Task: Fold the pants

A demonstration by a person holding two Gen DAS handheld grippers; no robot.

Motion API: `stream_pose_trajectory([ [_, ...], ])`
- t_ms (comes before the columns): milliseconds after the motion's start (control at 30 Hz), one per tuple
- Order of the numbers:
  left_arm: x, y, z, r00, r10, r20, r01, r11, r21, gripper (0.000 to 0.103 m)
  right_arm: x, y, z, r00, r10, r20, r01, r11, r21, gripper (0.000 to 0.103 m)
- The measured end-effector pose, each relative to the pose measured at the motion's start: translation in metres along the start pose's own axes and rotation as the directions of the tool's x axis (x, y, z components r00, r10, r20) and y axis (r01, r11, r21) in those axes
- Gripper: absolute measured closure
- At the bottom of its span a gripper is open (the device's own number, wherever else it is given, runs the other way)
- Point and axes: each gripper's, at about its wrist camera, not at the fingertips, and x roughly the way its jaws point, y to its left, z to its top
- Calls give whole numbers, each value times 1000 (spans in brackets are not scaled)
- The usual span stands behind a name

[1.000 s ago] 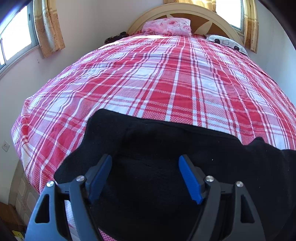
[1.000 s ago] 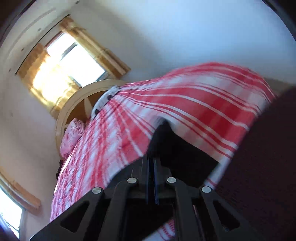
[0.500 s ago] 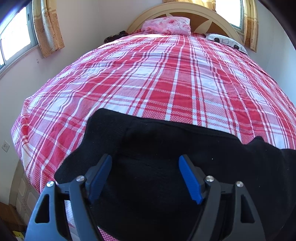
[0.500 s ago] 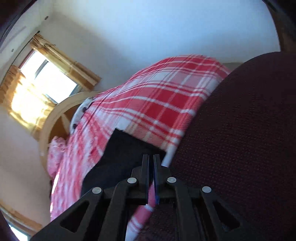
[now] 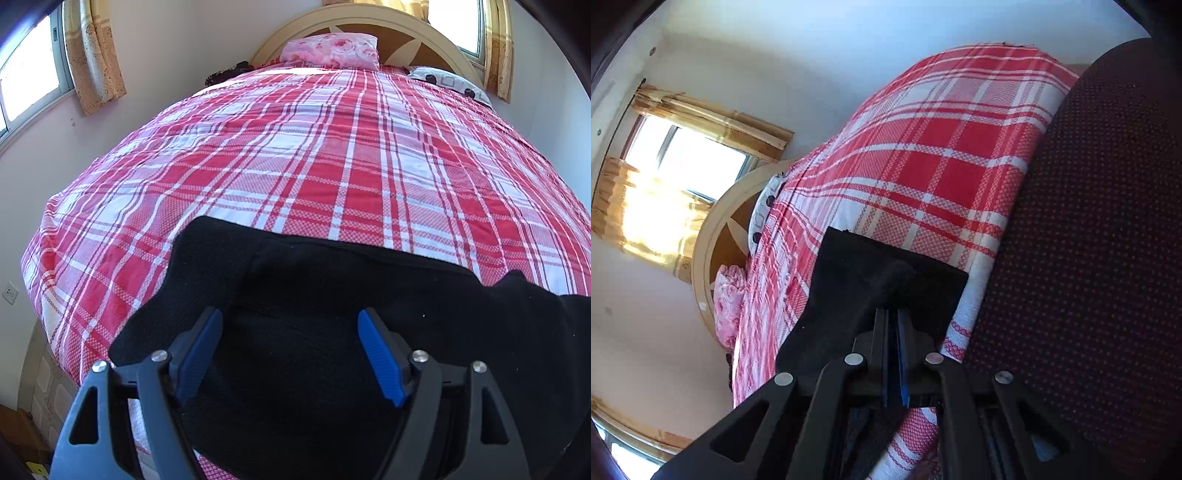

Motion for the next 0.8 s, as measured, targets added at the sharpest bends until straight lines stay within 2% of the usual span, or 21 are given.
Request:
stream_pose_trajectory([
  [67, 0, 0, 0, 1000, 2, -1, -2, 1000, 2, 24, -6, -5, -2, 1000, 20, 5, -20, 1000, 18, 89],
  [133, 0, 0, 0, 1000, 3, -2, -3, 1000, 2, 24, -10, -7, -3, 999, 43, 11, -43, 999, 31, 40],
  [167, 0, 0, 0, 1000, 3, -4, -3, 1000, 1, 24, -14, -8, -5, 997, 64, 35, -65, 997, 36, 33],
  [200, 0, 0, 0, 1000, 2, -4, -2, 1000, 1, 24, -18, -8, -5, 995, 76, 64, -78, 996, 33, 30],
  [300, 0, 0, 0, 1000, 5, -2, -5, 1000, 1, 24, -16, -1, -2, 996, 69, 54, -69, 998, -3, 31],
  [367, 0, 0, 0, 1000, 6, -1, -6, 1000, 1, 23, -11, 2, 1, 998, 51, 44, -50, 999, -12, 35],
  [433, 0, 0, 0, 1000, 5, -2, -5, 1000, 1, 23, 5, 7, 3, 1000, 14, 12, -14, 1000, -28, 51],
  [567, 1, -1, 0, 1000, 8, -3, -8, 1000, 6, 22, 27, 3, 5, 999, -45, -17, 44, 999, -20, 65],
  [633, 1, 1, 1, 1000, 5, -7, -5, 1000, 6, 22, 31, 16, 8, 997, -82, 9, 83, 991, -106, 96],
  [733, 1, 2, 2, 1000, -3, -11, 3, 1000, 5, 21, 26, 32, 12, 995, -96, 24, 99, 978, -185, 97],
  [800, 2, 2, 3, 1000, 0, -13, 0, 1000, 7, 20, 10, 47, 15, 991, -98, 96, 121, 953, -278, 97],
])
